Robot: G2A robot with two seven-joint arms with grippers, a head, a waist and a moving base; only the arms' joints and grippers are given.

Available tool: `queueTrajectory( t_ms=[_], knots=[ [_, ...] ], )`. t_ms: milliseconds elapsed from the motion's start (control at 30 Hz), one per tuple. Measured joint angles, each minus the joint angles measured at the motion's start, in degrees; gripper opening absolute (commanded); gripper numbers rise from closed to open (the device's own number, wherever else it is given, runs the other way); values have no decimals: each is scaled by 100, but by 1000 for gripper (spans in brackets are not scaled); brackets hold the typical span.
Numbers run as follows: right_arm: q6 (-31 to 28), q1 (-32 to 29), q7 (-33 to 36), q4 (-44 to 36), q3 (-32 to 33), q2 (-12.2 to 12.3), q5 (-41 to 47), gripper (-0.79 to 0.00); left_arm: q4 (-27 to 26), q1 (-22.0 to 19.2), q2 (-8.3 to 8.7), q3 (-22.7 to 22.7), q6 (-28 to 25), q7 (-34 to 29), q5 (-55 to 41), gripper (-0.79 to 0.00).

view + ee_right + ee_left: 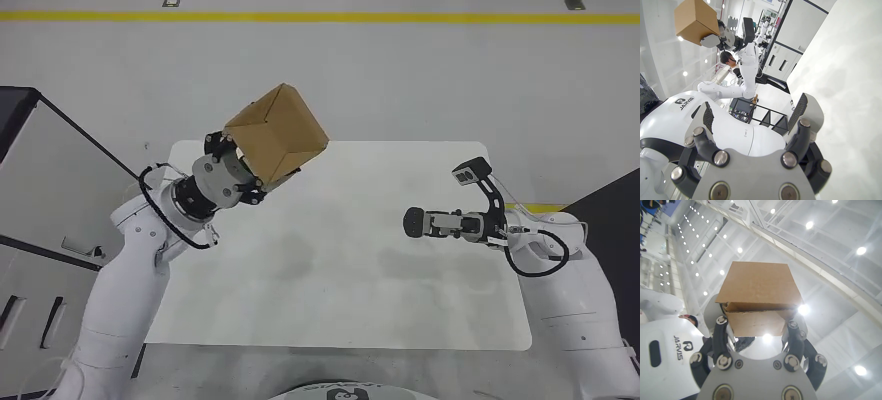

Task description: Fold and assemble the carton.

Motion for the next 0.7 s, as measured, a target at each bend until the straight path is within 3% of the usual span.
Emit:
queueTrajectory(
  t_ms=[233, 500, 700],
  knots=[
    [0, 0, 0, 0, 0, 0, 0, 0, -192, 138, 31, -33, -630, -506, 1415, -785],
    [0, 0, 0, 0, 0, 0, 0, 0, -210, 135, 32, -32, -646, -511, 1460, -785],
    [0, 0, 0, 0, 0, 0, 0, 0, -442, 87, 55, -70, -1217, -1030, 2345, -785]
  ],
)
